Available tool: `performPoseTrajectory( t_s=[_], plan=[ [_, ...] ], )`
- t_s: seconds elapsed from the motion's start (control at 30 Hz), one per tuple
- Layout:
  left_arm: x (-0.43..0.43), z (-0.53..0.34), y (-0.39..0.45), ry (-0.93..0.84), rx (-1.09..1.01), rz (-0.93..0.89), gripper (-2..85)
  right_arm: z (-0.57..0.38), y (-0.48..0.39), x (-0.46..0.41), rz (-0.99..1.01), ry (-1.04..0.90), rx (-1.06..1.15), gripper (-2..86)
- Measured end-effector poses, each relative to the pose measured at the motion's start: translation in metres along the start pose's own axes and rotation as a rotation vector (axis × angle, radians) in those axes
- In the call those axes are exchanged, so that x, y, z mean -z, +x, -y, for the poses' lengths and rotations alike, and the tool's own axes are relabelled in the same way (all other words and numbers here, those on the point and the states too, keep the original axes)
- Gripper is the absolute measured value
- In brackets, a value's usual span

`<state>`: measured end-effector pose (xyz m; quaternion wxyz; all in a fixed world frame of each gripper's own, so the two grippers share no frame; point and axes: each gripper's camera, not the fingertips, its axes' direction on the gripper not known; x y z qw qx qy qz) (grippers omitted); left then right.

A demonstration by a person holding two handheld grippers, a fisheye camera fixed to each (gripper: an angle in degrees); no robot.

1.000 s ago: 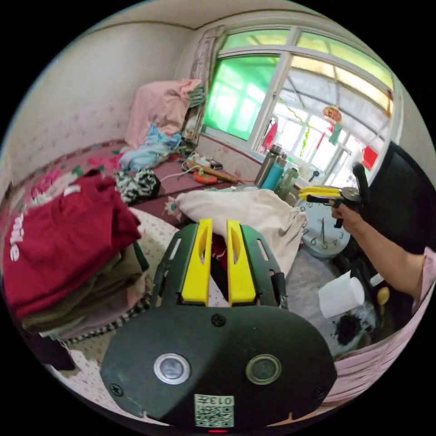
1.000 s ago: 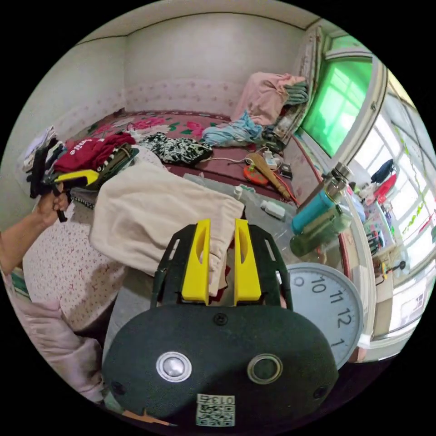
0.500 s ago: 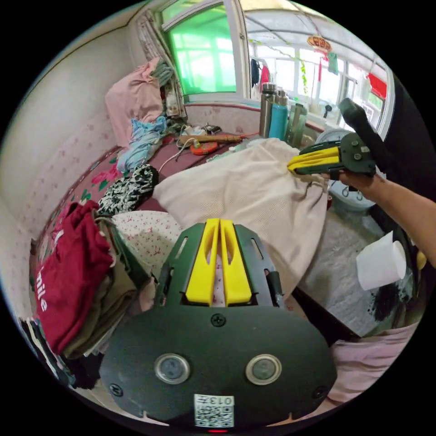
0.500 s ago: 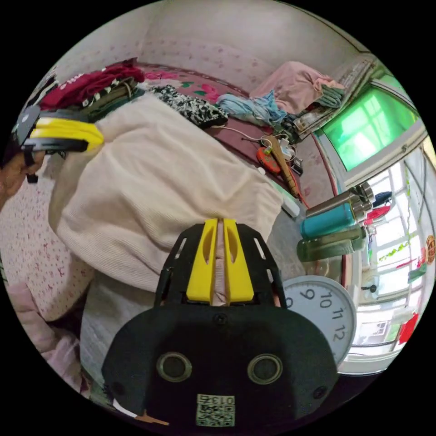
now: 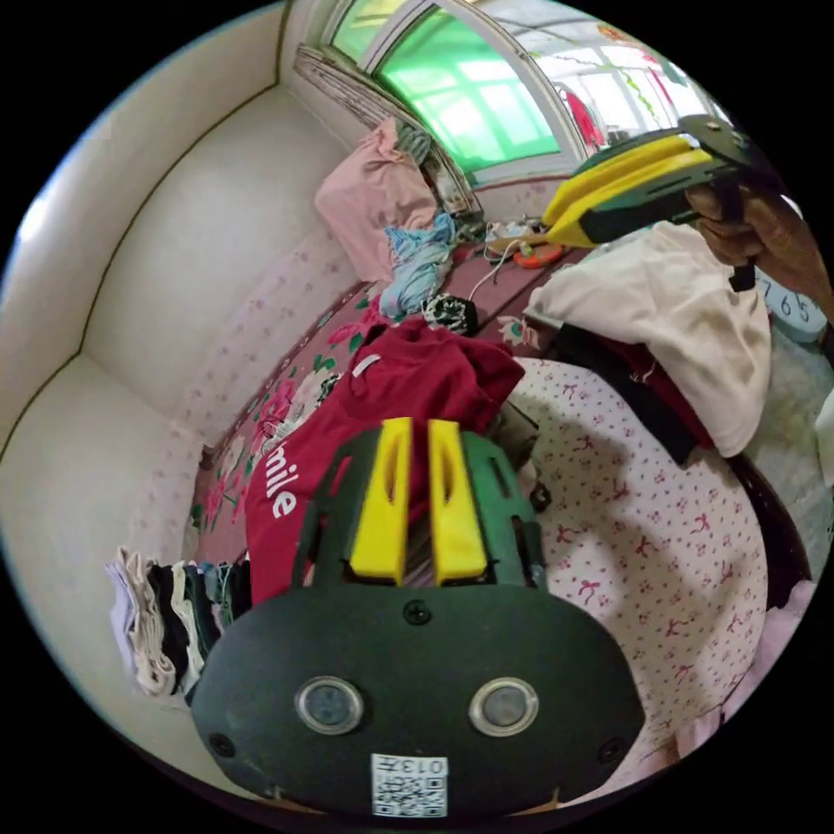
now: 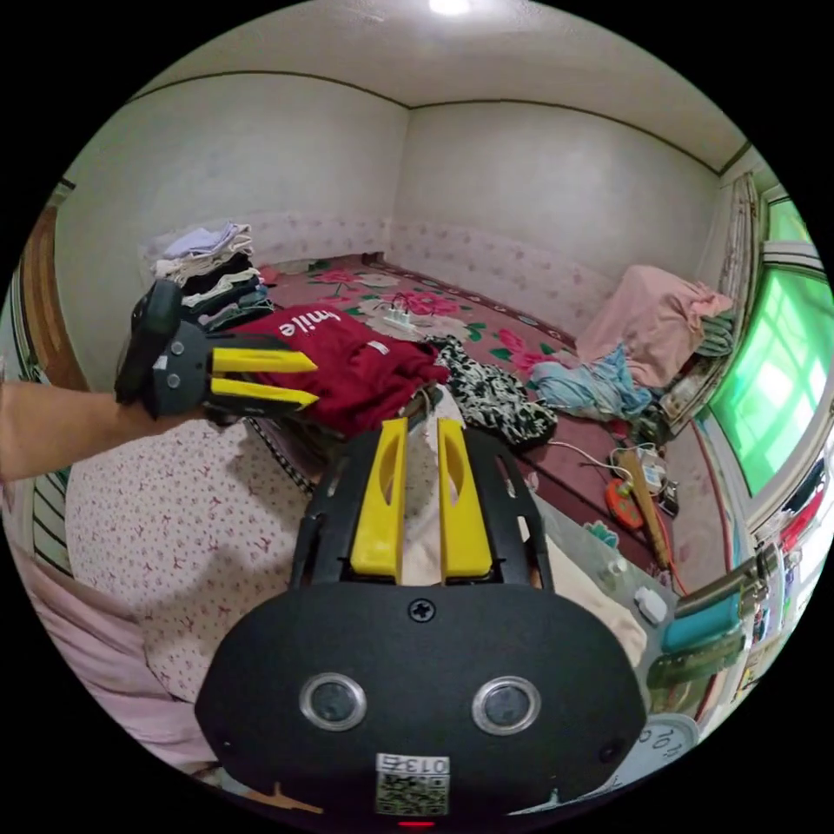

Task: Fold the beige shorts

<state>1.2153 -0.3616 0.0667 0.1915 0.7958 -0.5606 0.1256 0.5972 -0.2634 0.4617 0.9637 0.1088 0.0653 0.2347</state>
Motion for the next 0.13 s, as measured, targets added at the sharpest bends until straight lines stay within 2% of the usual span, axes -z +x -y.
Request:
performPoseTrajectory(
  t_s=[0.07, 0.13],
  plan=[
    [-0.009, 0.001, -0.014, -0.039, 0.018, -0.035, 1.2, 0.021, -0.009, -0.023, 0.035, -0.025, -0.005, 6.8],
    [0.0, -0.01, -0.04, 0.011, 0.121, -0.161, 0.6, 0.044, -0.014, -0.047, 0.057, -0.044, -0.033, 7.2]
  ],
)
